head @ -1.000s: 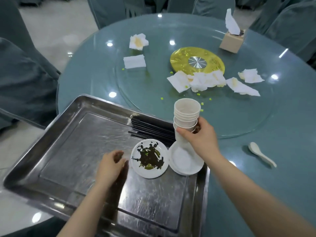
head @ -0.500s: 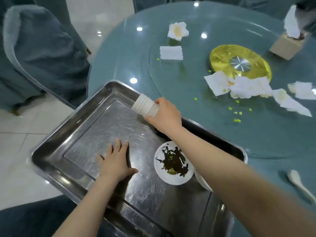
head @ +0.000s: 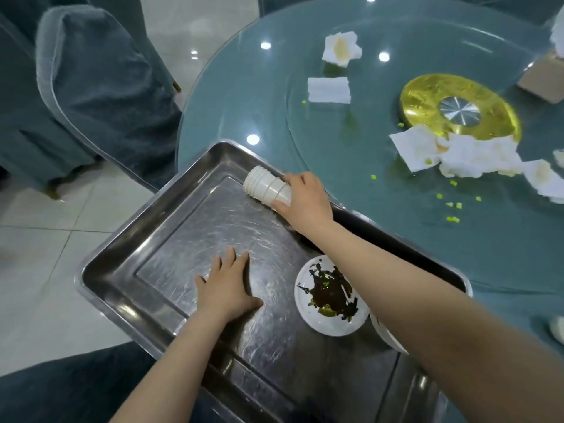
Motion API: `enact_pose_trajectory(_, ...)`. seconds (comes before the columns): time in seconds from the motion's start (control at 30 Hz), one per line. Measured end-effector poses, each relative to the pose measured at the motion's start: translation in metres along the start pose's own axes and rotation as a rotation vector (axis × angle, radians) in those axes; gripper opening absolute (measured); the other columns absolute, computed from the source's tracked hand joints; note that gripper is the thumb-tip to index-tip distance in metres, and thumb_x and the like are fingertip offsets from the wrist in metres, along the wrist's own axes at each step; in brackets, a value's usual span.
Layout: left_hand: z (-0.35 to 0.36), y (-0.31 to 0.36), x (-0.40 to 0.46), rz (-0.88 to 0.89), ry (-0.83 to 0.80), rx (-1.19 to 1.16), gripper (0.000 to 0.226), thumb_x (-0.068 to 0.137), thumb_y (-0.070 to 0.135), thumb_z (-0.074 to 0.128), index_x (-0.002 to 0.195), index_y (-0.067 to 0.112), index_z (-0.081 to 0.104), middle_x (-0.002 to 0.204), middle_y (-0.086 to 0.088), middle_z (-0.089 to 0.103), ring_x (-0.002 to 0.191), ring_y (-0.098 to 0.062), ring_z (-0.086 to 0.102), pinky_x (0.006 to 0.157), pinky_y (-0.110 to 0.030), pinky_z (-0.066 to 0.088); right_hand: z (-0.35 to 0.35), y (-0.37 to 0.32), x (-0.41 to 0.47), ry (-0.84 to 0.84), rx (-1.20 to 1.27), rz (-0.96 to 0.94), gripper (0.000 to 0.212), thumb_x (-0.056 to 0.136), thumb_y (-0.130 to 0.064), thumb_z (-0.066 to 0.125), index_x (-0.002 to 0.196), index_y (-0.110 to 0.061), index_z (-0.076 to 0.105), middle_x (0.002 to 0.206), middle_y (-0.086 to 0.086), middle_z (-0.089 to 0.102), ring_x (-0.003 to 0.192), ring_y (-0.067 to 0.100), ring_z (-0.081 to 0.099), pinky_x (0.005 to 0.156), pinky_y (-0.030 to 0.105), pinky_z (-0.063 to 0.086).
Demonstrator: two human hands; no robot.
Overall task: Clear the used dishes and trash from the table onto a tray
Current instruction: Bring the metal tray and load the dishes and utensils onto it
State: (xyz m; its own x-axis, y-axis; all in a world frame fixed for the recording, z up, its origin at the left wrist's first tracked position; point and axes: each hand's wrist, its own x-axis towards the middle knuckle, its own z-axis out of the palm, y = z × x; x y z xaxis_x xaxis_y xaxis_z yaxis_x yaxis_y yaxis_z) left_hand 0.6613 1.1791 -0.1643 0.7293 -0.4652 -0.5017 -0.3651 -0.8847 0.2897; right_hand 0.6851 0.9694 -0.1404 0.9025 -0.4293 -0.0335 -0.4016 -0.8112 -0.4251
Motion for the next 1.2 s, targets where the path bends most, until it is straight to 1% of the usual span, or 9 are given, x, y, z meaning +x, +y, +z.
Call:
enact_pose_trajectory(0.07,-0.013,-0.002,0.0,0.028,0.007,-0.18,0.094,0.068,0.047,0.077,0.146,0.028,0.029,0.154,-0.001,0.026,0.138,-0.023,0.03,0.108,-0.046,0.032,-0.012,0.012,-0.011,-0.023,0.089,0.007,0.047,0.086,-0.04,0.062,0.128,-0.02,0.052,0.125,0.003,0.049,0.115,0.023,0.047,0.093,0.035,0.039)
enact_pose_trajectory(0.13,-0.027,-0.001,-0.005,0.065,0.077,-0.331,0.082,0.074,0.035,0.077,0.144,0.026,0.035,0.147,-0.002,0.041,0.128,-0.021,0.045,0.095,-0.03,0.038,-0.027,0.024,-0.023,-0.036,0.174,0.031,0.038,0.088,-0.032,0.062,0.123,-0.019,0.058,0.122,0.002,0.056,0.112,0.02,0.052,0.092,0.031,0.04)
enact_pose_trajectory(0.2,-0.039,0.008,-0.013,0.108,0.127,-0.451,0.072,0.08,0.027,0.073,0.143,0.028,0.037,0.145,0.0,0.044,0.126,-0.019,0.047,0.091,-0.028,0.038,-0.045,0.033,-0.038,-0.039,0.258,0.079,0.029,0.087,-0.027,0.063,0.116,-0.02,0.063,0.115,-0.002,0.064,0.105,0.014,0.058,0.089,0.024,0.042)
enact_pose_trajectory(0.33,-0.061,0.043,-0.031,0.189,0.112,-0.741,0.058,0.084,0.018,0.07,0.137,0.024,0.046,0.135,0.004,0.052,0.124,-0.014,0.048,0.104,-0.031,0.037,-0.08,0.059,-0.086,0.052,0.439,0.159,0.015,0.085,-0.019,0.065,0.094,-0.031,0.066,0.087,-0.021,0.066,0.078,-0.01,0.059,0.071,0.001,0.038)
enact_pose_trajectory(0.43,-0.067,0.08,-0.043,0.251,0.074,-0.903,0.051,0.085,0.011,0.067,0.133,0.017,0.051,0.123,0.0,0.061,0.107,-0.007,0.059,0.087,-0.016,0.046,-0.108,0.09,-0.134,0.182,0.488,0.222,0.017,0.085,-0.014,0.065,0.088,-0.031,0.066,0.083,-0.023,0.065,0.076,-0.016,0.058,0.07,-0.001,0.04)
enact_pose_trajectory(0.57,-0.059,0.132,-0.057,0.329,0.031,-0.932,0.041,0.09,0.009,0.061,0.129,0.019,0.053,0.113,0.004,0.065,0.095,0.002,0.061,0.067,-0.003,0.045,-0.14,0.147,-0.195,0.281,0.45,0.357,0.016,0.085,-0.01,0.065,0.086,-0.025,0.067,0.082,-0.014,0.067,0.073,-0.007,0.06,0.068,0.003,0.041)
enact_pose_trajectory(0.83,-0.018,0.224,-0.092,0.384,-0.129,-0.972,0.031,0.09,0.005,0.059,0.117,0.02,0.06,0.102,0.005,0.073,0.097,-0.013,0.067,0.083,-0.023,0.05,-0.156,0.273,-0.309,0.334,0.293,0.642,0.013,0.083,-0.011,0.068,0.087,-0.022,0.072,0.084,-0.003,0.072,0.064,-0.013,0.055,0.061,0.0,0.038)
enact_pose_trajectory(1.0,0.007,0.255,-0.103,0.349,-0.156,-0.938,0.03,0.09,0.006,0.059,0.115,0.021,0.062,0.102,0.002,0.073,0.1,-0.015,0.066,0.088,-0.031,0.048,-0.147,0.34,-0.339,0.258,0.089,0.722,0.023,0.081,-0.009,0.066,0.101,-0.017,0.071,0.109,0.007,0.066,0.099,0.028,0.061,0.079,0.029,0.043)
enact_pose_trajectory(1.2,0.024,0.264,-0.11,0.312,-0.107,-0.913,0.027,0.092,0.005,0.054,0.112,0.021,0.062,0.1,0.002,0.074,0.096,-0.018,0.068,0.089,-0.034,0.047,-0.132,0.38,-0.341,0.134,-0.01,0.761,0.029,0.082,-0.005,0.059,0.109,-0.013,0.068,0.112,0.013,0.062,0.105,0.033,0.058,0.089,0.034,0.044)
